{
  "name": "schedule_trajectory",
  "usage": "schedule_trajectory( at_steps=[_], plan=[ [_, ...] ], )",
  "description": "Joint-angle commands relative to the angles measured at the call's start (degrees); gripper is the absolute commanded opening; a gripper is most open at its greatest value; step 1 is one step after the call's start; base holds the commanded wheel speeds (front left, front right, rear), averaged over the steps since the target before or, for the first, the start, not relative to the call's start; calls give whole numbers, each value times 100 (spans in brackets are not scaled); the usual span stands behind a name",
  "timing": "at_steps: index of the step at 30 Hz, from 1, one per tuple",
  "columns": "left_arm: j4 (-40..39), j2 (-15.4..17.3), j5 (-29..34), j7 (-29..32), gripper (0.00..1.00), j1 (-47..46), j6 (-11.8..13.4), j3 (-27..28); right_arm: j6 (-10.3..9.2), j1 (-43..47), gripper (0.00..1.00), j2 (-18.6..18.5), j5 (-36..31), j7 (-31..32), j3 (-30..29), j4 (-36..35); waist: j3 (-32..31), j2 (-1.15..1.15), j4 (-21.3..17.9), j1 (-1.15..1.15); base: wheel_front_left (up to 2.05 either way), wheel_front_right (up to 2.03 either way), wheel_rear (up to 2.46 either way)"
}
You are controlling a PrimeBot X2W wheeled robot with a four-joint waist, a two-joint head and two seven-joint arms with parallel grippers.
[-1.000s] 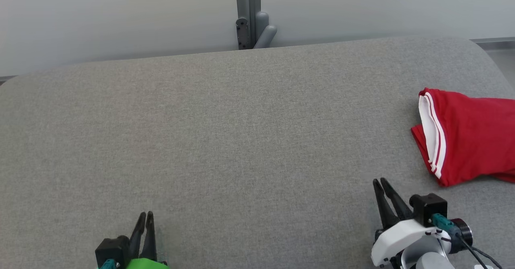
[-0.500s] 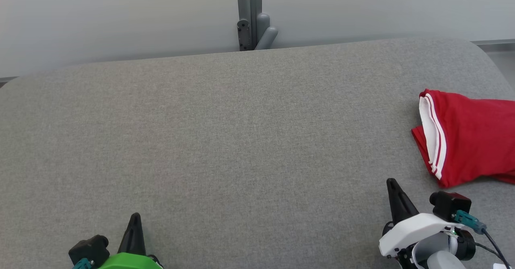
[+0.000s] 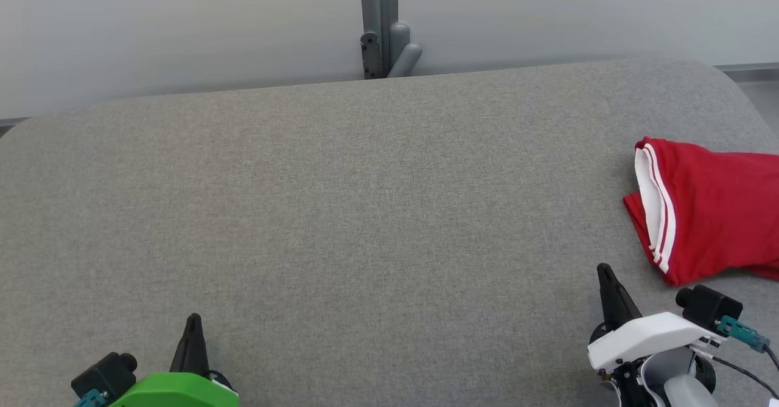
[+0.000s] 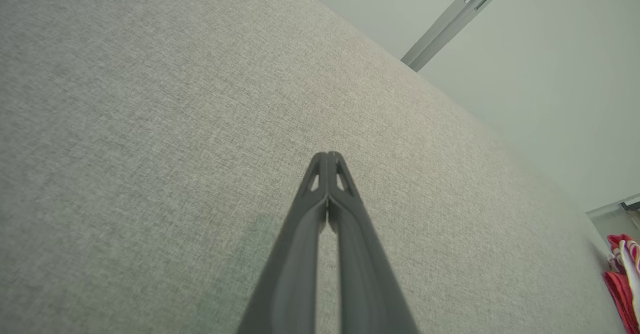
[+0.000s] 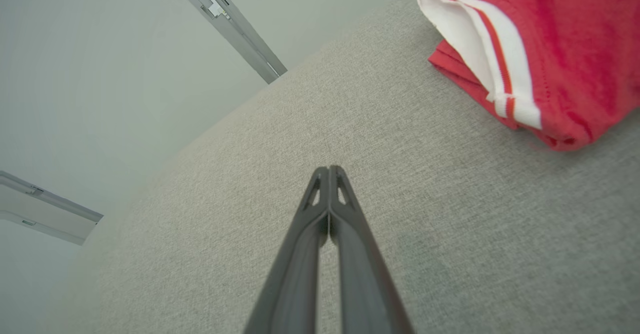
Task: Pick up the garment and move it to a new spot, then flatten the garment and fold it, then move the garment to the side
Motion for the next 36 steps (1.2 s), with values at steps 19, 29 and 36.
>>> schedule_trajectory(
  at_steps=[19, 29, 36],
  plan=[
    [-300, 28, -1619, 434, 0, -302, -147, 230, -2, -70, 0, -32, 1715, 420, -214, -341, -46, 0, 26, 0, 0, 0, 0],
    [-388, 32, -2268, 605, 0, -350, -197, 319, -2, -71, 0, -37, 2402, 592, -287, -439, -68, 0, 39, 0, 0, 0, 0],
    [-437, 35, -2630, 705, 0, -381, -228, 361, -2, -71, 0, -39, 2781, 686, -329, -493, -82, 0, 46, 0, 0, 0, 0]
  ],
)
